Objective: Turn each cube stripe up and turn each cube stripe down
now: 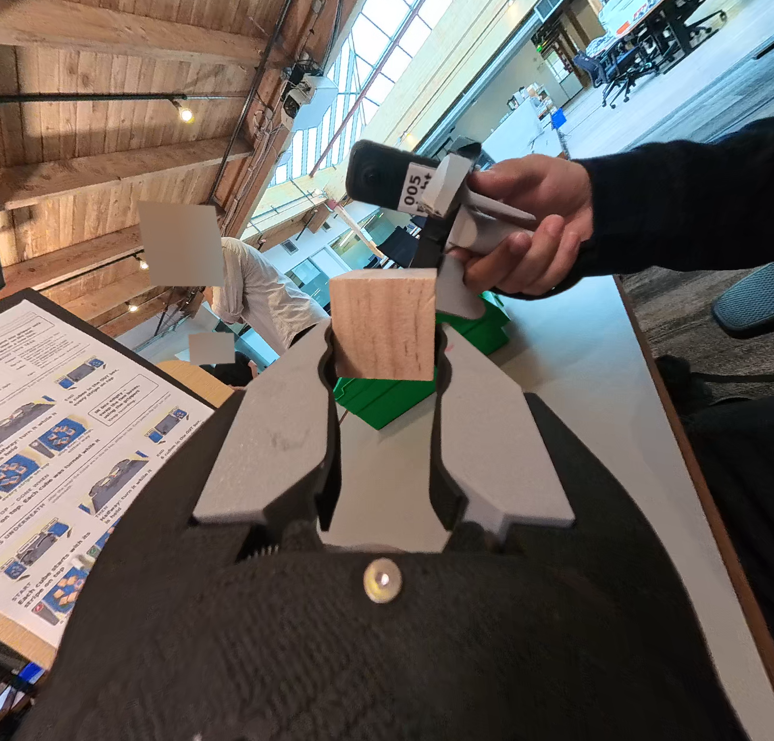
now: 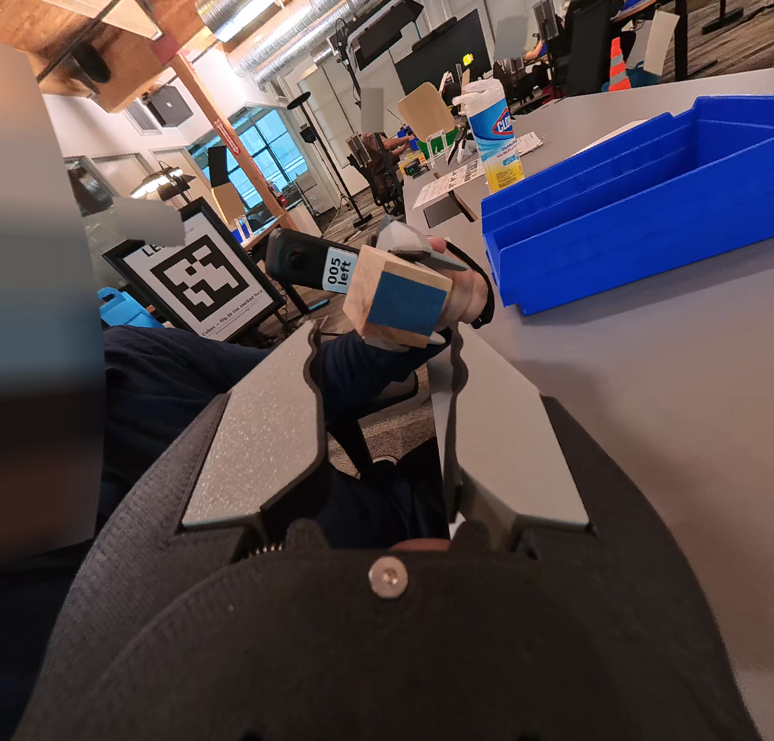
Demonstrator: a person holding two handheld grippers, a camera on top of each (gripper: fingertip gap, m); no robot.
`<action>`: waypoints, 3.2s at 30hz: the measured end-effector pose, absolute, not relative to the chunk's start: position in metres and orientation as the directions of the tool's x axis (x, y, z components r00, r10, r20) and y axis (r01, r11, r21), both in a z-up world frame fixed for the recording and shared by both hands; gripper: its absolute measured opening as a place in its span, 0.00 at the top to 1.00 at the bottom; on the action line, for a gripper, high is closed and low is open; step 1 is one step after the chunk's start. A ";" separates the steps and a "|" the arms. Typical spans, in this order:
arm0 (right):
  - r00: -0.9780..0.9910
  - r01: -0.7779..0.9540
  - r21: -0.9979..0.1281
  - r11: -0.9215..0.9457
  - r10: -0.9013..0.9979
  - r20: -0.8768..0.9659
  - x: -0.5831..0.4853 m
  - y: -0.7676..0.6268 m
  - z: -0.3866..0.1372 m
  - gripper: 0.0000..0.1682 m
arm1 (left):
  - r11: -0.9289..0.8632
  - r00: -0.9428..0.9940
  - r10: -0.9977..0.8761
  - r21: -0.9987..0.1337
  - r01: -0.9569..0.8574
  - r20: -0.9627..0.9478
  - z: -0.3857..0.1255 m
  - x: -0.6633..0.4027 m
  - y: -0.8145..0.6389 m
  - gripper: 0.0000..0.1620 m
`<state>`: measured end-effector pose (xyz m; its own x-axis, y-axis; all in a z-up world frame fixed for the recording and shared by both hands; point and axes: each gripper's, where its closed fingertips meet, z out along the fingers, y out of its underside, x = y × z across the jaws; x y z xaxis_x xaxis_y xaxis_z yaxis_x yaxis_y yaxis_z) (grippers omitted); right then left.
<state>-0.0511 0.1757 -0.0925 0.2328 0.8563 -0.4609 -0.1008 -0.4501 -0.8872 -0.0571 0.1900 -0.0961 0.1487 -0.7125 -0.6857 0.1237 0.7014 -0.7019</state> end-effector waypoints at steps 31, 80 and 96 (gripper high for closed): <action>0.089 -0.105 -0.767 -0.633 0.762 -0.641 -0.081 0.176 -0.111 0.75 | 0.755 0.083 -0.656 -0.653 0.061 -0.750 -0.111 -0.051 0.178 0.73; 0.979 0.141 -0.529 -0.837 0.039 0.199 0.349 0.356 -0.218 0.75 | -0.199 0.477 -0.879 -0.924 -0.326 0.020 -0.226 -0.036 0.335 0.50; 0.943 0.216 -0.515 -0.829 0.041 0.330 0.368 0.409 -0.205 0.72 | -0.152 0.454 -0.891 -0.933 -0.327 -0.014 -0.222 -0.034 0.330 0.54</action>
<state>0.3676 0.4092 -0.2052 0.9430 0.0408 0.3303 0.2164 -0.8293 -0.5152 -0.0337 0.3302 -0.2223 0.4545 -0.8906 -0.0140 -0.3266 -0.1520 -0.9329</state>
